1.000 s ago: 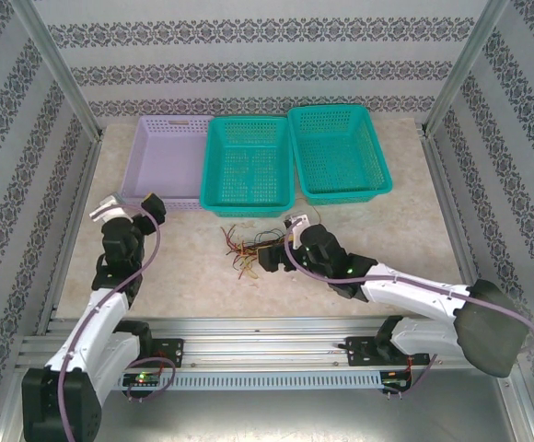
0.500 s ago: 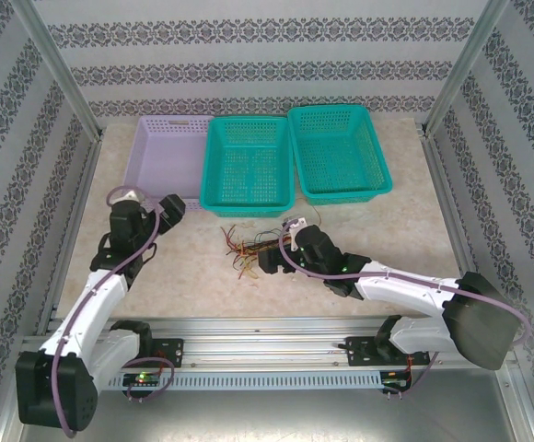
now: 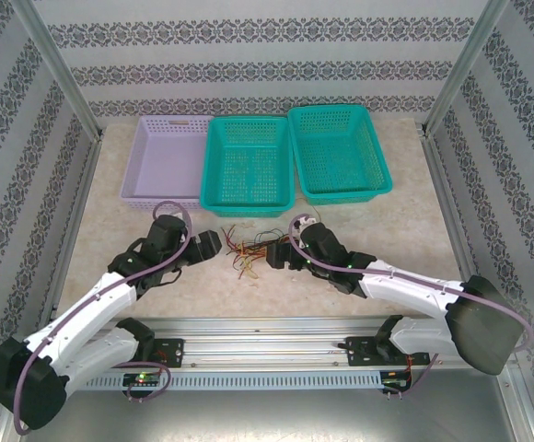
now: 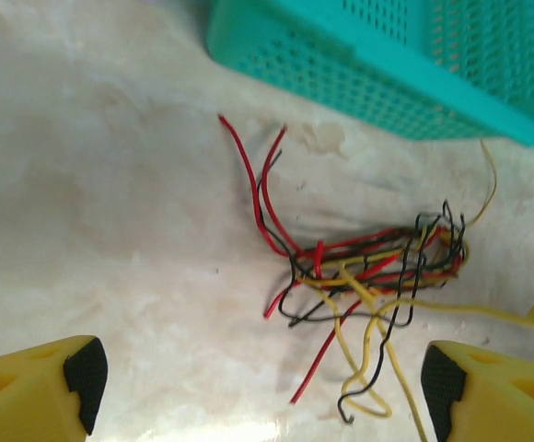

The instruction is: Untangle the cables

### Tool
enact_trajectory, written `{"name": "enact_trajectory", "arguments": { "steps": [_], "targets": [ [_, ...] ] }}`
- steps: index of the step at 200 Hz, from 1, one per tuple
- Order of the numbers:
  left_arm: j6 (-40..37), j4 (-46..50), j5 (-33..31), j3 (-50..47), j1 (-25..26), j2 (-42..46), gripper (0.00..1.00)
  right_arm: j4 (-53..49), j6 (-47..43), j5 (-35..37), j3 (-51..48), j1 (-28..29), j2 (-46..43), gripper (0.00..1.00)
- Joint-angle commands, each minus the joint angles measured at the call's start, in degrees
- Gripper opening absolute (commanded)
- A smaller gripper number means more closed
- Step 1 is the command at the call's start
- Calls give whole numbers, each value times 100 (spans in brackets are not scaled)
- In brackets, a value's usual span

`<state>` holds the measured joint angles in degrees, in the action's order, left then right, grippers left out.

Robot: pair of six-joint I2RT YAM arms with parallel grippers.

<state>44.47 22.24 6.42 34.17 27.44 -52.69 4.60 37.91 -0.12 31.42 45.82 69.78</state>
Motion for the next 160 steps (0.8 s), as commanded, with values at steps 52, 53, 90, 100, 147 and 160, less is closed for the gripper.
{"name": "enact_trajectory", "arguments": {
  "steps": [52,53,90,100,147,160],
  "targets": [
    [-24,-605,179,-172,865,-667,88,18,120,-128,-219,-99,-82,93],
    [-29,-615,168,-156,880,-692,88,21,120,-128,-221,-99,-89,93],
    [-98,-879,-84,326,1262,-1525,89,64,85,-270,-307,-100,-256,93],
    [-36,-1007,-121,364,1281,-1682,89,76,85,-300,-328,-100,-309,93],
    [69,-1473,-356,536,1281,-2149,89,32,94,-208,-481,-95,-570,93],
    [53,-1476,-389,643,1281,-2337,88,32,94,-212,-496,-95,-571,93]
  ]
}}
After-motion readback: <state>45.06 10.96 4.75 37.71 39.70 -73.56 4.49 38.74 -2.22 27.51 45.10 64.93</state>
